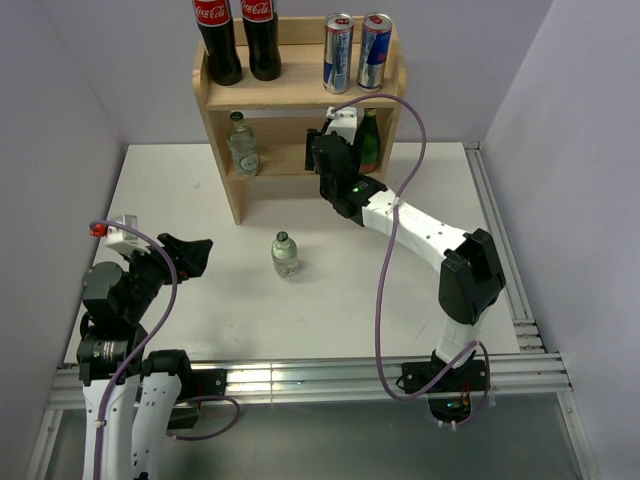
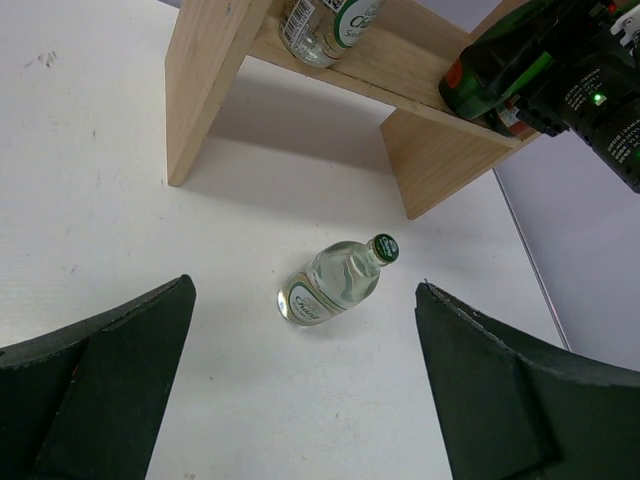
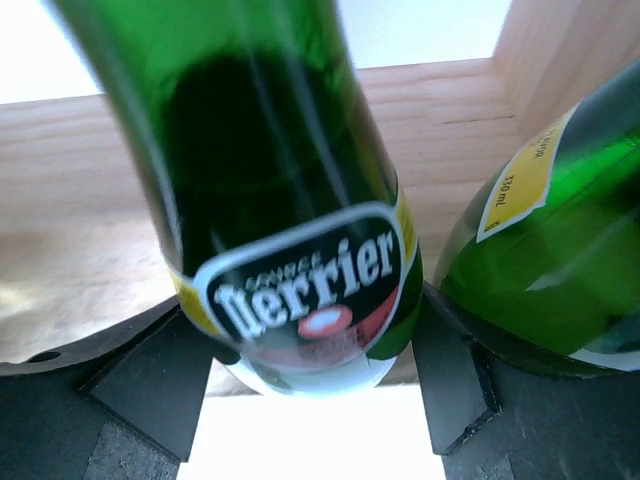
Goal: Place and organize the beverage onto the shelf
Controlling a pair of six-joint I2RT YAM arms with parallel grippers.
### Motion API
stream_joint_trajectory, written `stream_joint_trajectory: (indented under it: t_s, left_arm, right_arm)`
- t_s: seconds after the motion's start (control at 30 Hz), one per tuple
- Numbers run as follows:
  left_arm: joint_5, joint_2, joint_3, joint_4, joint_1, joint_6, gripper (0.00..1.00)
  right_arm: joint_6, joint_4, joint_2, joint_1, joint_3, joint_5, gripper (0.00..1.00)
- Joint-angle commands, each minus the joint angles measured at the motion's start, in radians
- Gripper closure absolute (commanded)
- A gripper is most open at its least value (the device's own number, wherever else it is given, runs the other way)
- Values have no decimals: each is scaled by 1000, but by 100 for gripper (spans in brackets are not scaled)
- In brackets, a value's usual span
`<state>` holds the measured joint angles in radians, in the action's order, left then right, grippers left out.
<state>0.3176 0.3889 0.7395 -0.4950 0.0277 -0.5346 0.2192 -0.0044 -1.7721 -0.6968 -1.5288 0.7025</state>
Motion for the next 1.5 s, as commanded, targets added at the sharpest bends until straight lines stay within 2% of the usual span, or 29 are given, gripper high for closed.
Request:
stream_joint_trajectory:
  t_s: [0.0, 0.4, 0.43, 0.47, 0.53, 0.57, 0.63, 0.73, 0.87, 0.93, 1.07, 1.47]
  left_arm:
    - [12, -9, 0, 32, 8, 19, 1]
    - [14, -4, 0, 30, 6, 19, 1]
    - [14, -2, 0, 30, 6, 19, 1]
    - [14, -5, 0, 32, 6, 19, 1]
    - [14, -5, 0, 32, 6, 19, 1]
    - [14, -5, 0, 32, 6, 19, 1]
    - [14, -7, 0, 30, 8, 19, 1]
    - [15, -5, 0, 30, 6, 21, 1]
    - [15, -8, 0, 32, 6, 21, 1]
    - [15, -8, 0, 32, 6, 21, 1]
    - [14, -10, 0, 32, 8, 19, 1]
    - [9, -13, 1, 32, 6, 19, 0]
  right_arm:
    - [-12, 99, 76, 51, -1, 40, 100]
    - [8, 80, 40, 80, -11, -1, 100]
    - [11, 73, 37, 80, -22, -3, 96]
    - [17, 64, 31, 79, -25, -6, 82]
    - [20, 64, 30, 79, -28, -11, 64]
    - [23, 61, 30, 79, -30, -12, 48]
    - [26, 58, 25, 79, -31, -12, 32]
    - [28, 52, 25, 77, -34, -9, 24]
    - [29, 44, 26, 79, -34, -11, 18]
    - [28, 43, 26, 77, -36, -15, 8]
    - [31, 35, 26, 77, -47, -12, 4]
    - [35, 34, 31, 62, -36, -11, 4]
